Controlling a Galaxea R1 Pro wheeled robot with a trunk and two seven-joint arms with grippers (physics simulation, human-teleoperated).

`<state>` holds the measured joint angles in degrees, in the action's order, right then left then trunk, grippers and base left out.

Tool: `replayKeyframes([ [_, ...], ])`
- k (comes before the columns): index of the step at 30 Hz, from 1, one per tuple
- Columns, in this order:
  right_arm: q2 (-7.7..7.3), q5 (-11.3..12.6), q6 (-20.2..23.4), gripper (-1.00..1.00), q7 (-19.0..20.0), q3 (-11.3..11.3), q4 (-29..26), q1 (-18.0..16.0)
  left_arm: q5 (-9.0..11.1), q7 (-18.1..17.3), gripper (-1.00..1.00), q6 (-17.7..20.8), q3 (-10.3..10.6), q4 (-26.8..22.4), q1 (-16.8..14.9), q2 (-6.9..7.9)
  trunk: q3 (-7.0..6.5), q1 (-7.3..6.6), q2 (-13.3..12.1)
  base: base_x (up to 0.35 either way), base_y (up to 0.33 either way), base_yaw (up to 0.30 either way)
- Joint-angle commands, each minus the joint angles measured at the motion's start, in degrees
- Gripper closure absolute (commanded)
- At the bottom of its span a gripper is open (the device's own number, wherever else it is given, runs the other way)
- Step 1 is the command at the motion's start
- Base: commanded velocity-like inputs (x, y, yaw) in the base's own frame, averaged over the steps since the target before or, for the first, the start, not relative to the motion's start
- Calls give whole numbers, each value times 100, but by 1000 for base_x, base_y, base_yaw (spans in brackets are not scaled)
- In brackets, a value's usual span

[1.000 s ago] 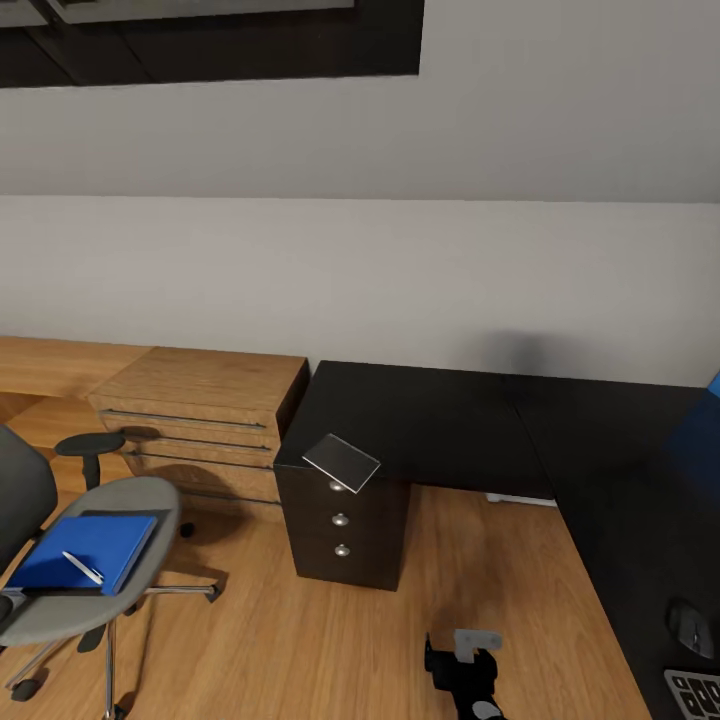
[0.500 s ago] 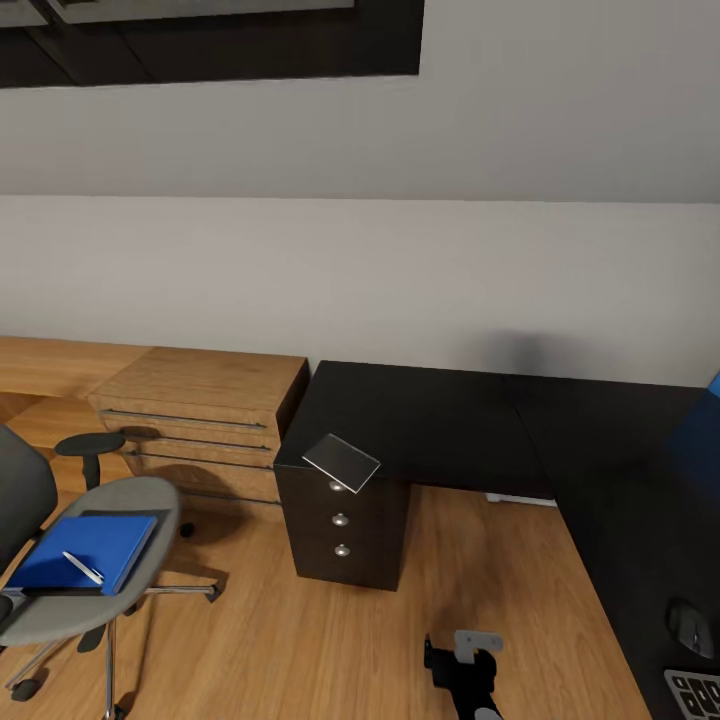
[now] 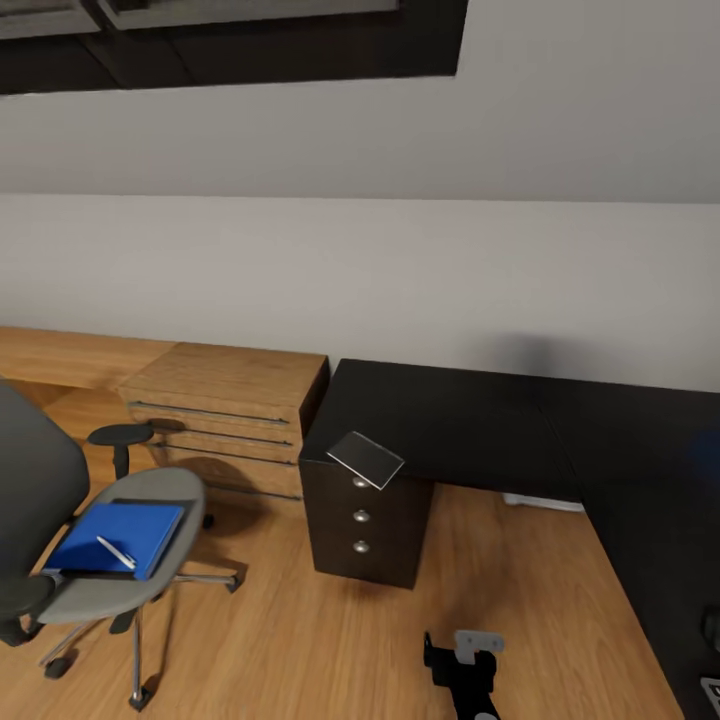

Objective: In the bedroom, organize the workspace by keeping the computer under the desk, ensuring the monitor is on the desk, placing the keyboard on the desk next to the monitor, placing the mouse on the desk next to the keyboard, moving the folder from the swivel chair onto the desk next to the mouse, stacking the notebook on top of the folder with the pen on top of the notebook, and positioning the swivel chair next to the desk.

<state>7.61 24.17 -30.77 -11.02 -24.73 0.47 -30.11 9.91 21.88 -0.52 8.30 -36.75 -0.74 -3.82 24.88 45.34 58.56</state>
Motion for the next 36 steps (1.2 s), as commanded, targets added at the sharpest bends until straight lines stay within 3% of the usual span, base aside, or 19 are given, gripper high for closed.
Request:
replayKeyframes([
  [1, 3, 28, -18, -100, -31, -49, 5, -3, 55, 44, -100, -7, 40, 13, -5, 5, 6, -2, 4, -182, 202, 269],
  [36, 21, -8, -656, -100, -82, -58, 50, 99, 51, 44, -100, -19, 49, 44, -5, 19, 6, -2, 4, -16, 15, 280],
])
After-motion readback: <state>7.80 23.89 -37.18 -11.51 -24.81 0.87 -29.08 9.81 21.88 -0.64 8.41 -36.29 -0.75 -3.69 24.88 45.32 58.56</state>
